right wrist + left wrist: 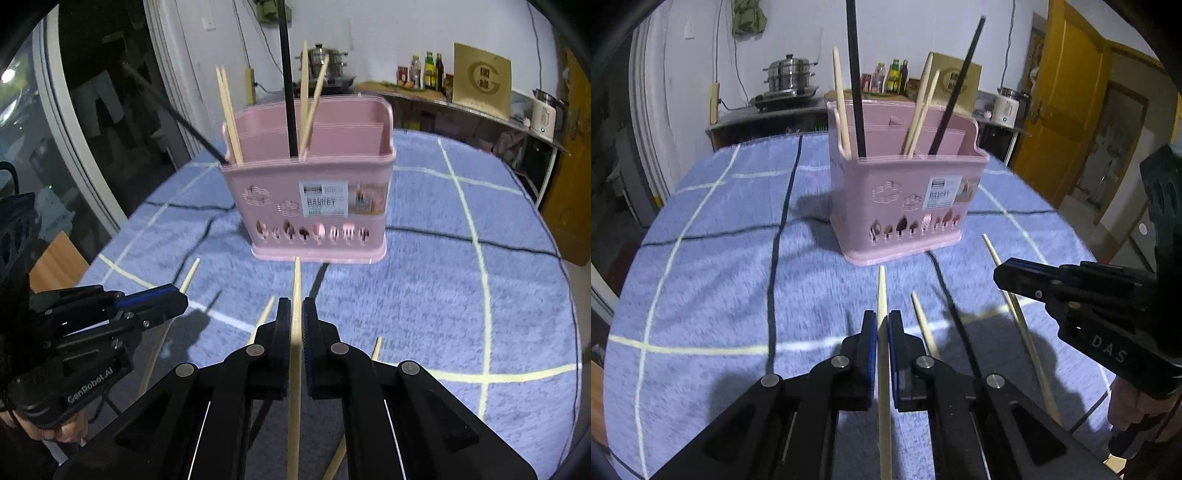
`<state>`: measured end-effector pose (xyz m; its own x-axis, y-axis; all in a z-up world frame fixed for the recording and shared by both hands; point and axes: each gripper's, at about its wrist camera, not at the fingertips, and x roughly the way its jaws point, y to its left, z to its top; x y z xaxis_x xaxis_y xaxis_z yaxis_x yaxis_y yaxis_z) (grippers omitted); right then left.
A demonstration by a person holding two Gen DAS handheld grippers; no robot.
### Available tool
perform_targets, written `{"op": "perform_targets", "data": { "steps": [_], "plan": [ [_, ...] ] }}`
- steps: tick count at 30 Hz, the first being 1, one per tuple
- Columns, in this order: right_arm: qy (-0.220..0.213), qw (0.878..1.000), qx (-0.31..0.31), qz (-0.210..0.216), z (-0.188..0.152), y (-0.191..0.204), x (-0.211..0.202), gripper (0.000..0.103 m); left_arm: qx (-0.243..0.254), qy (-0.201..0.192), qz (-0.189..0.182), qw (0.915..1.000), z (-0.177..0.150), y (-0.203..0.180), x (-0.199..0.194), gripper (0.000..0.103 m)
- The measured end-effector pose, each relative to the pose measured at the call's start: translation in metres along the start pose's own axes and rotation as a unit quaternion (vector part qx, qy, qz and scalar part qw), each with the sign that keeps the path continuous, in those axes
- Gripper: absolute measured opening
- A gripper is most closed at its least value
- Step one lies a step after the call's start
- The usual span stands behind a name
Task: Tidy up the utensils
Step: 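Lift both bamboo chopsticks upright and carry them over the pink basket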
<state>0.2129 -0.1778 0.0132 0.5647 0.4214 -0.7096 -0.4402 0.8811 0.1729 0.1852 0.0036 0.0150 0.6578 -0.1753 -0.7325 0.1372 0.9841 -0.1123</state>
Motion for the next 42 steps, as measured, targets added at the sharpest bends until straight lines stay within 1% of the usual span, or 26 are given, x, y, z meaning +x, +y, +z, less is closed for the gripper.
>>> {"op": "perform_targets", "data": {
  "steps": [4, 10, 14, 18, 25, 27, 29, 33, 37, 42],
  "plan": [
    [-0.023, 1.000, -0.004, 0.000, 0.012, 0.004, -0.015, 0.006, 0.000, -0.016, -0.004, 0.9999, 0.014, 0.005, -0.013, 0.006],
    [-0.059, 0.998, -0.007, -0.001, 0.030, 0.007, -0.038, 0.006, 0.012, -0.056, -0.008, 0.9983, 0.041, 0.005, -0.042, 0.006],
    [-0.082, 0.997, -0.009, -0.004, 0.040, 0.008, -0.051, 0.006, 0.016, -0.076, -0.010, 0.9969, 0.052, 0.006, -0.055, 0.006],
    [-0.094, 0.995, -0.012, -0.006, 0.043, 0.010, -0.059, 0.006, 0.016, -0.089, -0.013, 0.9958, 0.058, 0.006, -0.063, 0.006],
    [-0.095, 0.995, -0.012, -0.001, 0.033, 0.010, -0.061, 0.005, 0.007, -0.087, -0.020, 0.9960, 0.047, 0.010, -0.062, 0.006],
    [-0.096, 0.995, -0.011, 0.000, 0.031, 0.011, -0.063, 0.005, 0.008, -0.090, -0.019, 0.9957, 0.044, 0.009, -0.066, 0.006],
    [-0.095, 0.995, -0.014, -0.001, 0.030, 0.013, -0.065, 0.005, 0.008, -0.090, -0.026, 0.9956, 0.040, 0.008, -0.070, 0.006],
    [-0.095, 0.995, -0.017, -0.002, 0.027, 0.015, -0.068, 0.005, 0.014, -0.089, -0.022, 0.9956, 0.036, 0.006, -0.074, 0.006],
    [-0.098, 0.995, -0.017, -0.003, 0.027, 0.017, -0.072, 0.005, 0.011, -0.086, -0.023, 0.9960, 0.038, 0.008, -0.077, 0.006],
    [-0.107, 0.994, -0.025, -0.004, 0.029, 0.020, -0.081, 0.005, 0.010, -0.091, -0.026, 0.9955, 0.043, 0.009, -0.086, 0.006]
  ]
}}
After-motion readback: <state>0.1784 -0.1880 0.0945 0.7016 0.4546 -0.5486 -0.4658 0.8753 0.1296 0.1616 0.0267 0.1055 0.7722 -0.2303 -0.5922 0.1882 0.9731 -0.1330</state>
